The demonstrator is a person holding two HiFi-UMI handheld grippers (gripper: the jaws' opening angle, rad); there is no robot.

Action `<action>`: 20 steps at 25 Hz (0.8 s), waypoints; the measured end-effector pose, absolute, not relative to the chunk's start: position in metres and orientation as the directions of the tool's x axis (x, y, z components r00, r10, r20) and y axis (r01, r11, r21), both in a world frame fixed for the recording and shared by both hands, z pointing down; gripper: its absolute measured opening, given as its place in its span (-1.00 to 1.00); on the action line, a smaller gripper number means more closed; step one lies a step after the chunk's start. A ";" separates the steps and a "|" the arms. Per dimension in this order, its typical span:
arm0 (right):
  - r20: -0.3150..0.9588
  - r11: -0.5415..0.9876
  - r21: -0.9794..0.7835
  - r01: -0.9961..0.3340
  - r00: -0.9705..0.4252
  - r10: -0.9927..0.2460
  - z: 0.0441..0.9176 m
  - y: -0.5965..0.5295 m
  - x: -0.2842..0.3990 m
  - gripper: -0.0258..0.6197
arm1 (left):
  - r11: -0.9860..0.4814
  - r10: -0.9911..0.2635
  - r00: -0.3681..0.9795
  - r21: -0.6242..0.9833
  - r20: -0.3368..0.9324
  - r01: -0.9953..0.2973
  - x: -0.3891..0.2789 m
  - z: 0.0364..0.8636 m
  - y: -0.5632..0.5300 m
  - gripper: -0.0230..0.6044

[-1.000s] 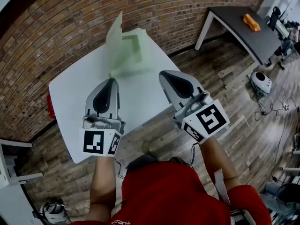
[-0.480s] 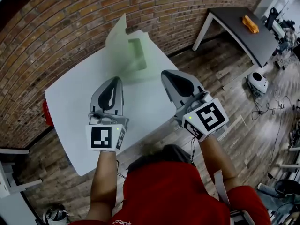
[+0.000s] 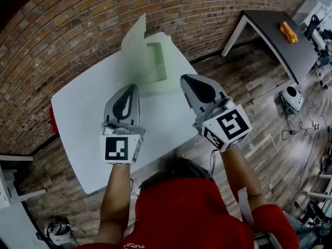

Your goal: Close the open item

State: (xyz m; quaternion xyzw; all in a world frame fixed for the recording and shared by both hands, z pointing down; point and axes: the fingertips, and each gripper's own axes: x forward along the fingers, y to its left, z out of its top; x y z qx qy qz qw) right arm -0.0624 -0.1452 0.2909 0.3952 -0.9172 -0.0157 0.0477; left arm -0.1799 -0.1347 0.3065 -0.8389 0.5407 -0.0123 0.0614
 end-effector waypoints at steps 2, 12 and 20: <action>0.085 0.692 0.057 -0.719 -0.688 -0.721 0.295 -0.156 -0.059 -0.83 | -0.392 -0.916 0.400 -0.129 -0.035 -0.911 -0.178 0.311 -0.142 -0.89; 0.104 0.737 0.033 -0.675 -0.731 -0.674 0.312 -0.202 -0.041 -0.82 | -0.284 -0.957 0.291 -0.191 -0.007 -0.939 -0.167 0.327 -0.168 -0.88; 0.134 0.764 0.015 -0.645 -0.756 -0.640 0.331 -0.225 -0.032 -0.82 | -0.238 -0.971 0.237 -0.259 0.037 -0.936 -0.164 0.343 -0.178 -0.88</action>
